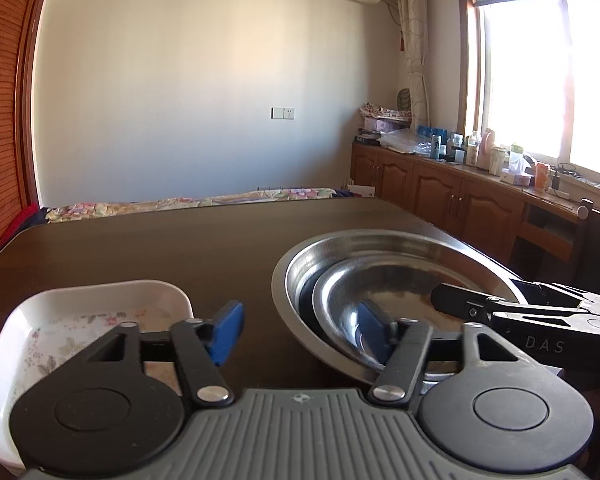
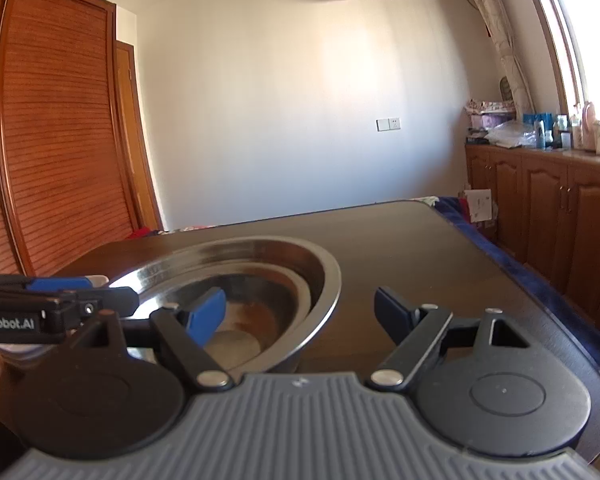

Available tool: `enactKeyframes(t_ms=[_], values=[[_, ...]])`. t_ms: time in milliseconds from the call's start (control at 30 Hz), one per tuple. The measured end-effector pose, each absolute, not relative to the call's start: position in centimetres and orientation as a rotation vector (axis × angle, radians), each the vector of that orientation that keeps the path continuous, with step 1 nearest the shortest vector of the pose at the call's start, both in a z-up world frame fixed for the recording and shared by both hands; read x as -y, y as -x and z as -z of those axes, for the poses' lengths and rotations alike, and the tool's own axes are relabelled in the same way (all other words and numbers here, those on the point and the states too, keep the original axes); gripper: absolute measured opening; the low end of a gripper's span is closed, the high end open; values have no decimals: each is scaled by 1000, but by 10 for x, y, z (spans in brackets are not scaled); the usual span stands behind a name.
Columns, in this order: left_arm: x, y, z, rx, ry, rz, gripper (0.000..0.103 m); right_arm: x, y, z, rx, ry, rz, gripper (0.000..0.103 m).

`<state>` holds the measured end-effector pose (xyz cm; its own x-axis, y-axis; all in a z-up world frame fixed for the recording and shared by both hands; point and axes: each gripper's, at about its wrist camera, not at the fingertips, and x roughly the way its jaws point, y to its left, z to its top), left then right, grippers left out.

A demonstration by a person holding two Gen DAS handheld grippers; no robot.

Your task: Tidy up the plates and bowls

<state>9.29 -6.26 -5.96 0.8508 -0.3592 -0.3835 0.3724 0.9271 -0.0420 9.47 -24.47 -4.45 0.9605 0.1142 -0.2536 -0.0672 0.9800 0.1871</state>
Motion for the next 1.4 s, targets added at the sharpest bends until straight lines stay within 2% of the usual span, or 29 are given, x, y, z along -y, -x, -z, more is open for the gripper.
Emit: enactKeyframes(t_ms=[167, 333, 433, 767, 933, 1400], values=[[64, -89, 62, -400, -25, 396, 47, 247, -93, 46, -257, -197, -111, 80], [67, -87, 61, -401, -31, 405, 43, 245, -92, 45, -252, -204, -127, 58], [68, -87, 61, -403, -37, 405, 43, 243, -92, 44, -248, -193, -135, 51], [66, -88, 62, -420, -11, 413, 39, 243, -91, 46, -235, -192, -143, 46], [66, -83, 58, -403, -11, 404, 38, 246, -91, 47, -238, -220, -151, 40], [34, -71, 23, -370, -11, 372, 39, 228, -91, 18, -215, -214, -201, 39]])
